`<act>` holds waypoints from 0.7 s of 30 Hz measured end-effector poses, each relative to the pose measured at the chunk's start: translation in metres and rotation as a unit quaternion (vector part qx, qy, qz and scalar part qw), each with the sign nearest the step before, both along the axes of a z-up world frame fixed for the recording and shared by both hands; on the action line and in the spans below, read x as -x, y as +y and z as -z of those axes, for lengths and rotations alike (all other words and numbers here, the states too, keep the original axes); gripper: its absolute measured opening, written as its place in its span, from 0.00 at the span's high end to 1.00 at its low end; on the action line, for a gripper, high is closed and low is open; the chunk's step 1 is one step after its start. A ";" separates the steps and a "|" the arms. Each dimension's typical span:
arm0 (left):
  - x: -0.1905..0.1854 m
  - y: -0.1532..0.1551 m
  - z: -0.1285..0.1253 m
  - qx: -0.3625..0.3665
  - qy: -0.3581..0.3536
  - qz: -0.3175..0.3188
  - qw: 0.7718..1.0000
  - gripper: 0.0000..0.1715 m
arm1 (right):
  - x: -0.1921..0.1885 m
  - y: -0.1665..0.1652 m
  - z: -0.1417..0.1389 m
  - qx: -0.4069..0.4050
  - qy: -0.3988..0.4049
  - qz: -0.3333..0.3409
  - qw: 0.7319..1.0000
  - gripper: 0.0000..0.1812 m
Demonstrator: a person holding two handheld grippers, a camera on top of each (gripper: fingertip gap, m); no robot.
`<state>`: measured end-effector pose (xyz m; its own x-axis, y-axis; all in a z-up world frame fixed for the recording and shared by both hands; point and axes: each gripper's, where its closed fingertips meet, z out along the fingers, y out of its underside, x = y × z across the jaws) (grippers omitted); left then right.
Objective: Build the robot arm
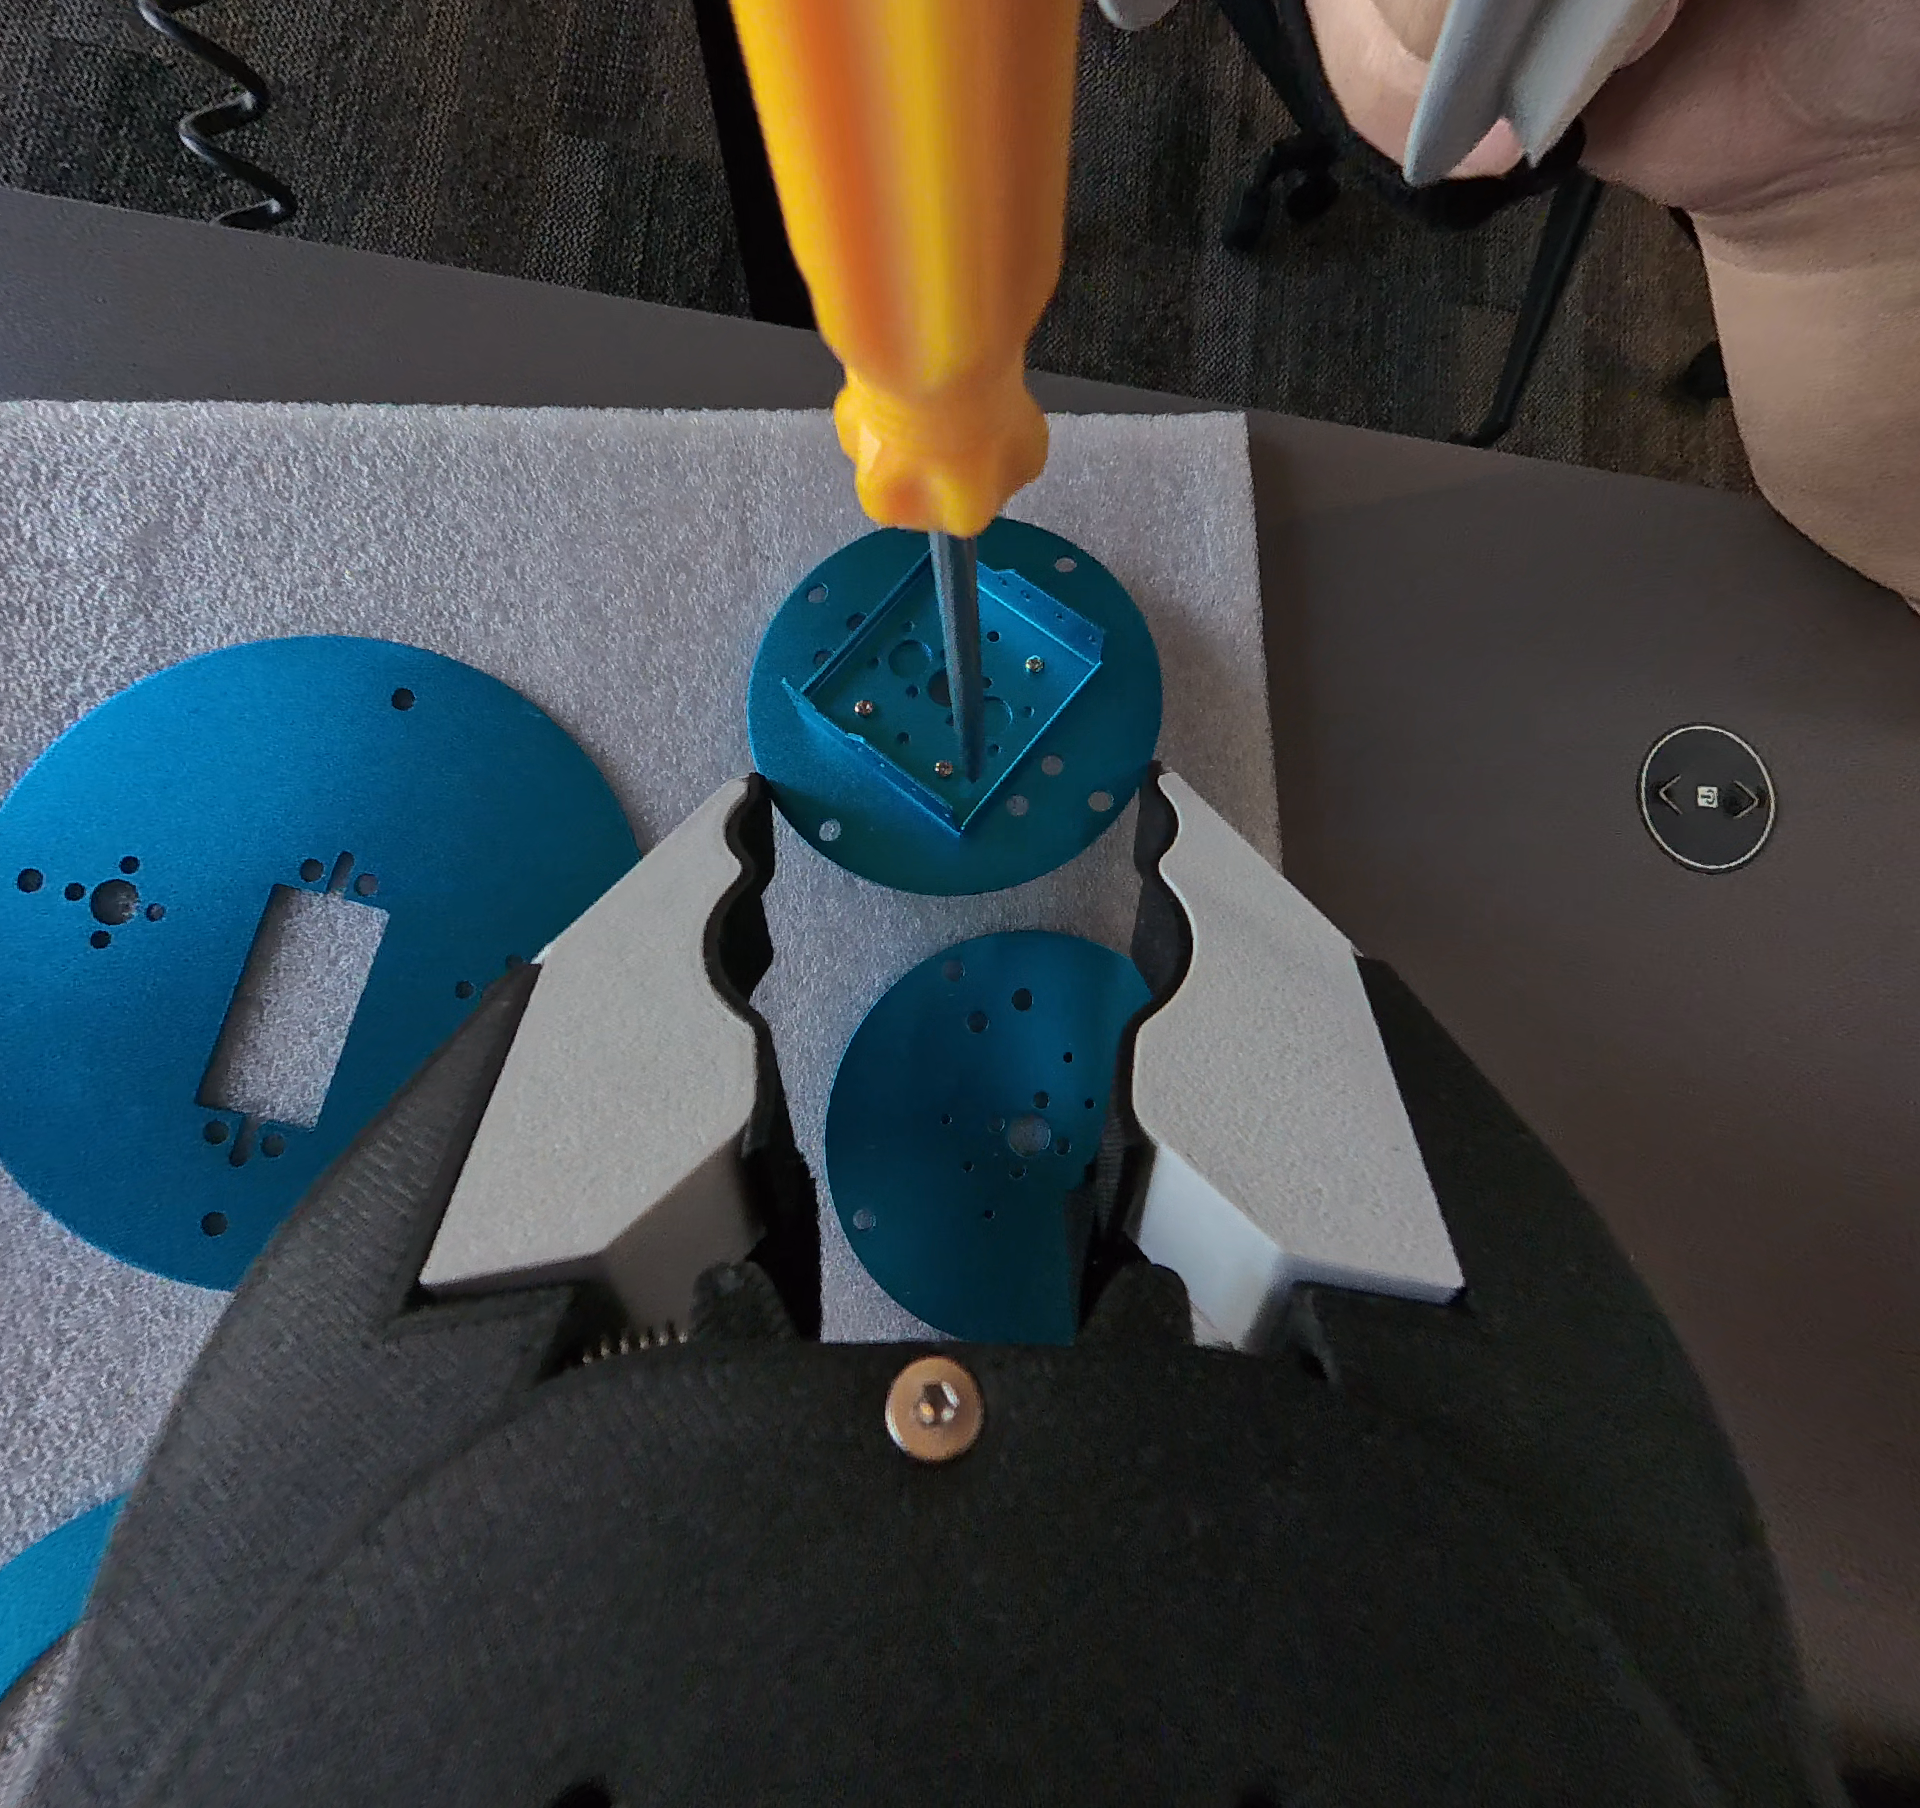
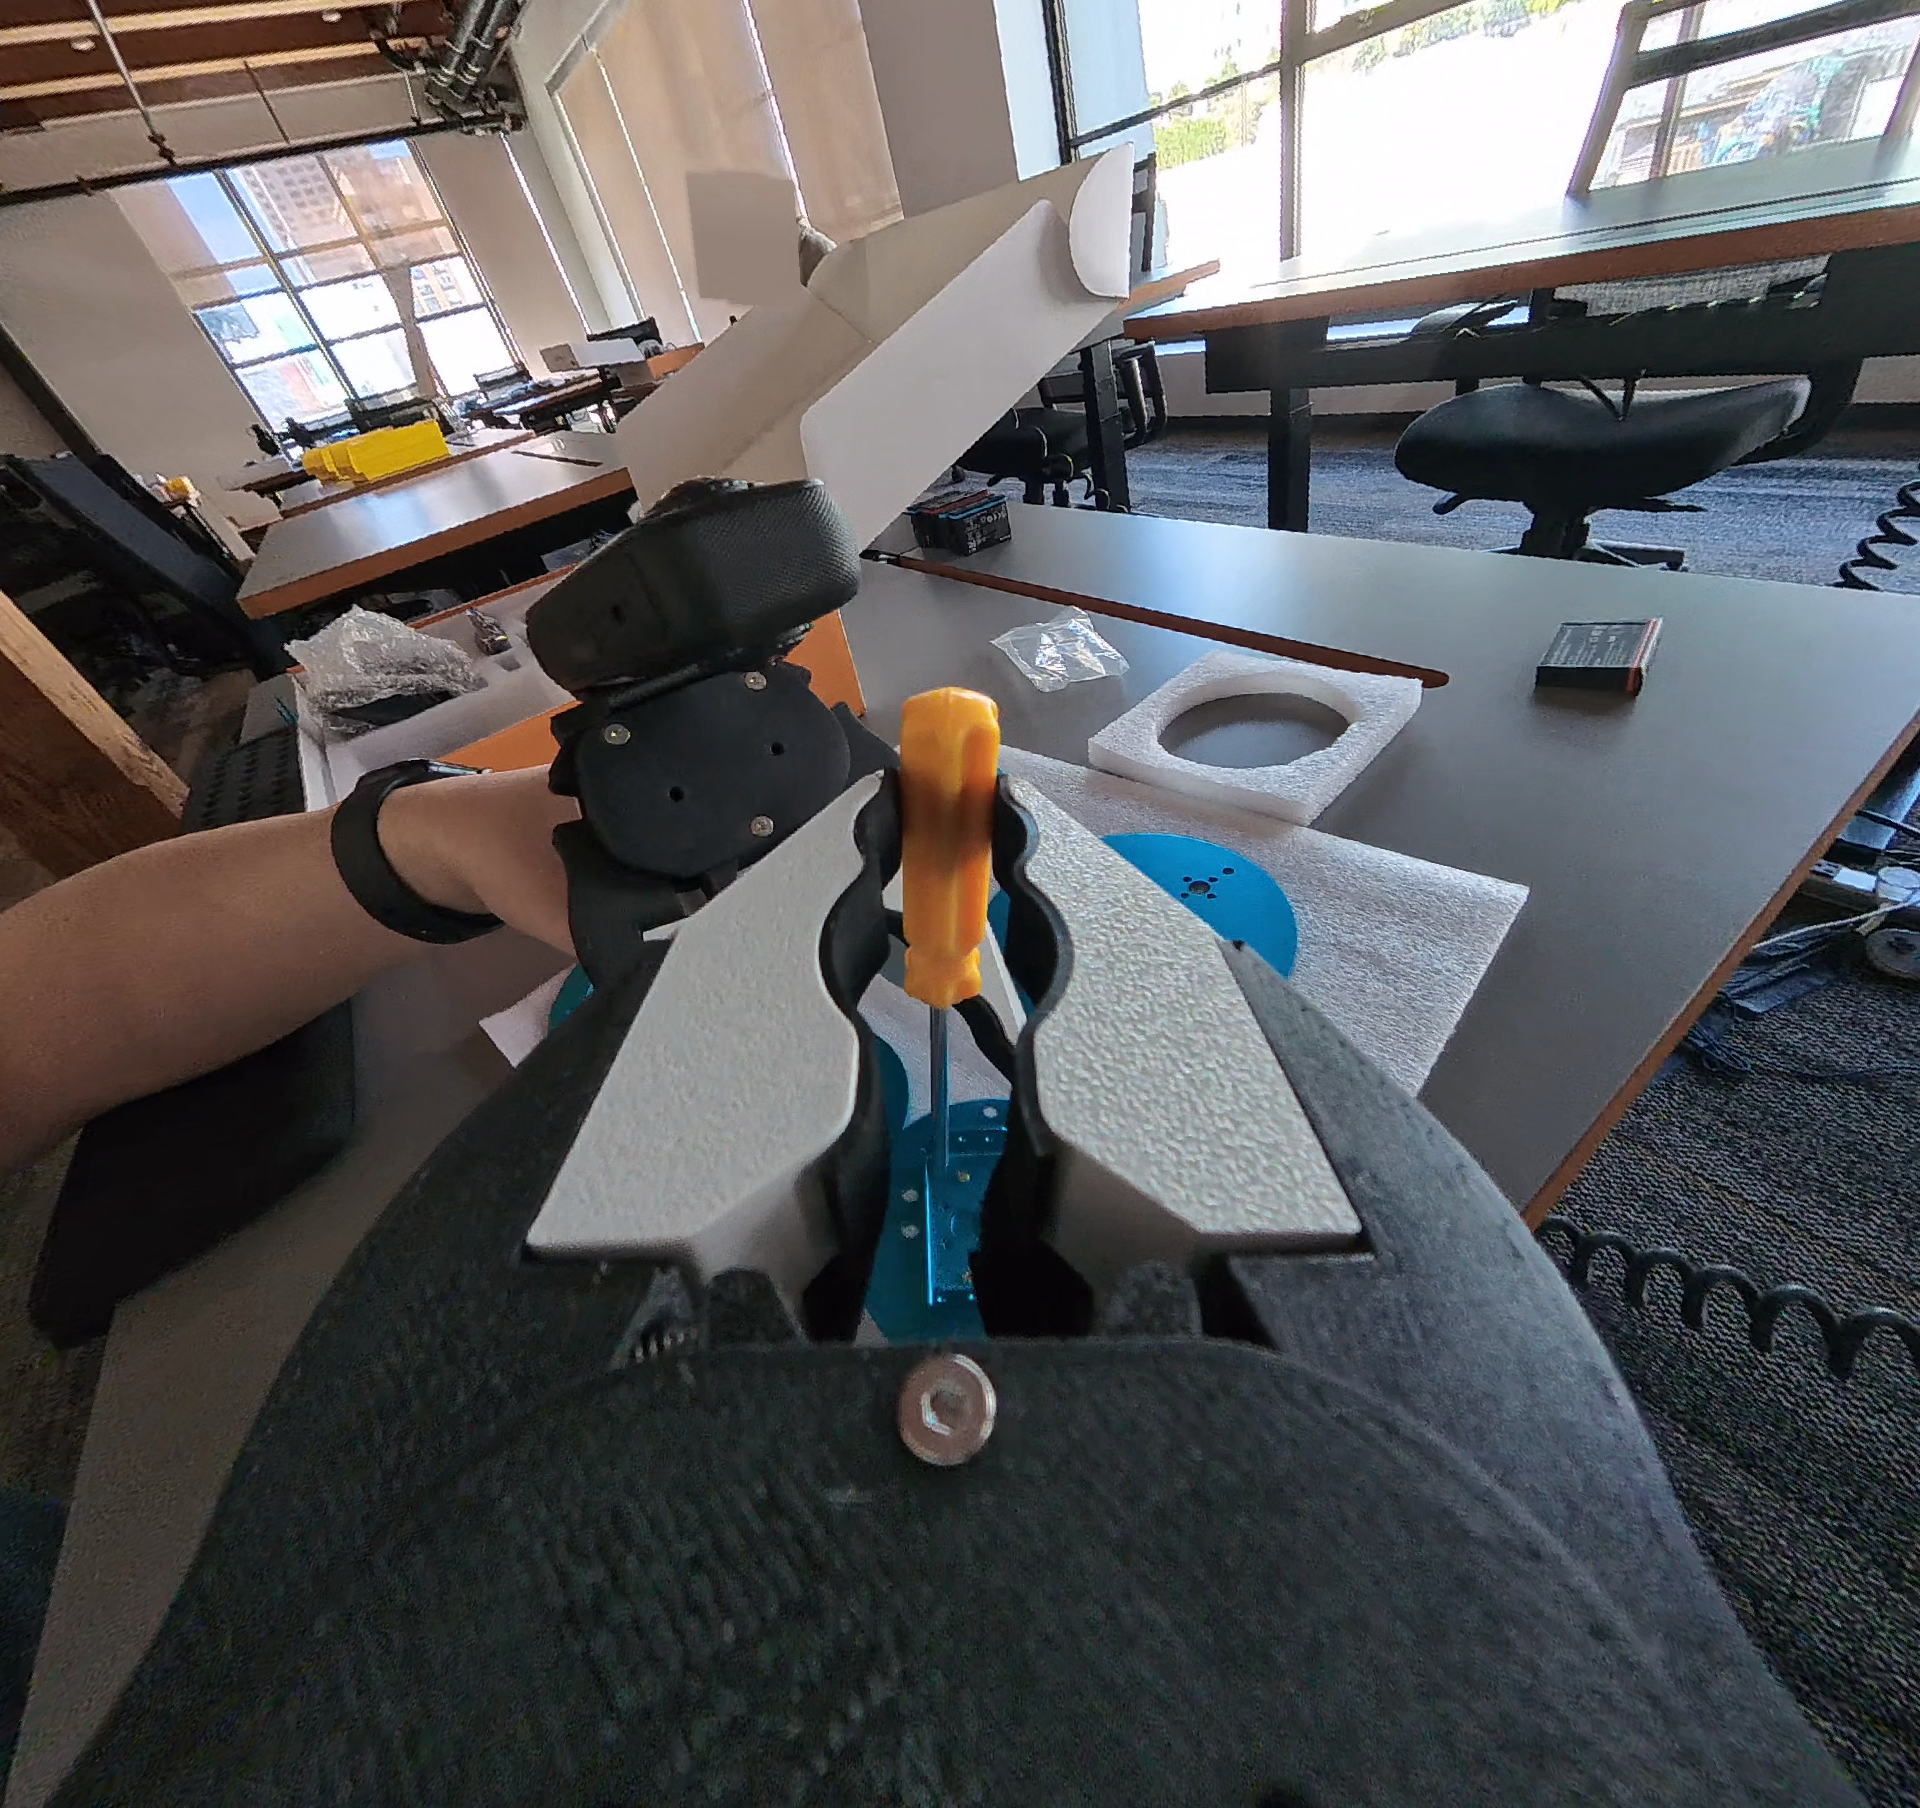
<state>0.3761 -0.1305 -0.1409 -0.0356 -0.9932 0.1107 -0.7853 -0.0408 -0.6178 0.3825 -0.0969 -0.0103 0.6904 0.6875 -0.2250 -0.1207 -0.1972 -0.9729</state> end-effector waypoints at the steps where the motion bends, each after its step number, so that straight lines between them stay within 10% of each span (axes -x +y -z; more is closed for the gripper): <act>1: 0.000 0.000 0.001 0.000 0.001 0.000 1.000 0.59 | 0.000 0.001 0.001 0.002 0.003 0.000 1.000 0.92; 21: 0.002 0.001 0.009 -0.031 0.018 0.004 0.999 0.60 | 0.008 0.001 0.009 0.007 -0.018 -0.013 1.000 0.92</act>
